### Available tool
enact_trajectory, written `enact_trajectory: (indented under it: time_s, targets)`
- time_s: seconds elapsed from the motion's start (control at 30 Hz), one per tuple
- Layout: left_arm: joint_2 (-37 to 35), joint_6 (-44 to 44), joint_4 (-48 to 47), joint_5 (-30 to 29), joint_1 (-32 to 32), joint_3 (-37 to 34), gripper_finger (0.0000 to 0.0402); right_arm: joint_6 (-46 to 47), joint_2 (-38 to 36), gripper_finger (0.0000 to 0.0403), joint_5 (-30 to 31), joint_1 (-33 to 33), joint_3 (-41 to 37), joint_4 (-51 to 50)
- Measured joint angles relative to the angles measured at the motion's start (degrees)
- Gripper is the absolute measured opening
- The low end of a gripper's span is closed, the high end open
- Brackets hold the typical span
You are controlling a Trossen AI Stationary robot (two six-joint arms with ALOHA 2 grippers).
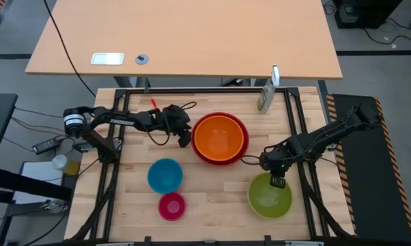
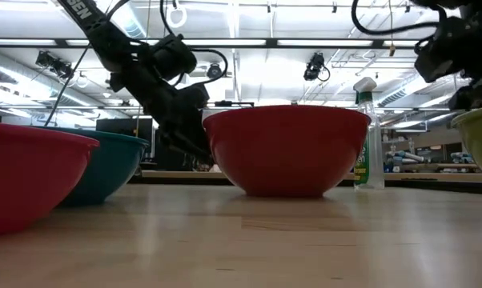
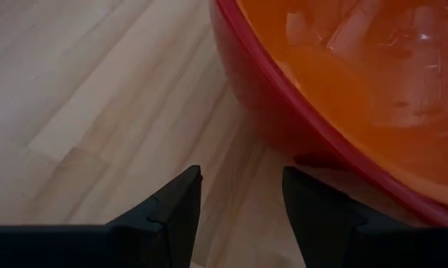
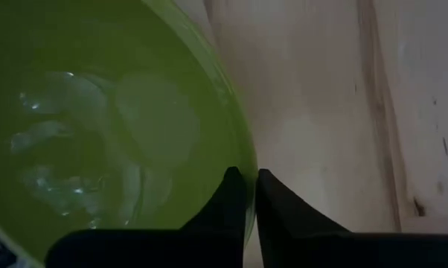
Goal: Nest bowls inside each other
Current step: Stack the green bowl on top of the orange bowl
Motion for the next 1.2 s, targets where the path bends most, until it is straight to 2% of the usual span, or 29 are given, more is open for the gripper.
enact_trajectory:
  time_s: [0.23,0.43,0.73,0.87,1.03,1.2]
  targets:
    - [0.3,3.8,0.4,0.0,0.6,1.4,0.0192,0.0,0.0,0.0016,1.2,0.1,12.0,-9.4]
    - [2.2,8.2,3.2,2.0,0.6,1.8,0.0192,0.7,0.0,0.0011,1.6,-2.1,18.0,-10.2]
    - [7.1,4.3,13.4,2.7,-2.7,1.8,0.0192,-0.5,0.1,0.0011,3.8,-2.9,18.1,-10.7]
    - [9.7,1.4,17.8,2.3,-4.6,2.2,0.0192,-0.9,2.1,0.0011,2.6,-2.5,17.8,-8.3]
    - [13.7,0.7,17.5,1.2,-7.2,6.9,0.0192,3.4,6.1,0.001,-0.7,-0.1,15.2,-0.9]
    - [17.9,0.8,14.7,0.0,-9.4,14.2,0.0192,8.6,6.9,0.0011,1.8,2.4,15.3,-0.6]
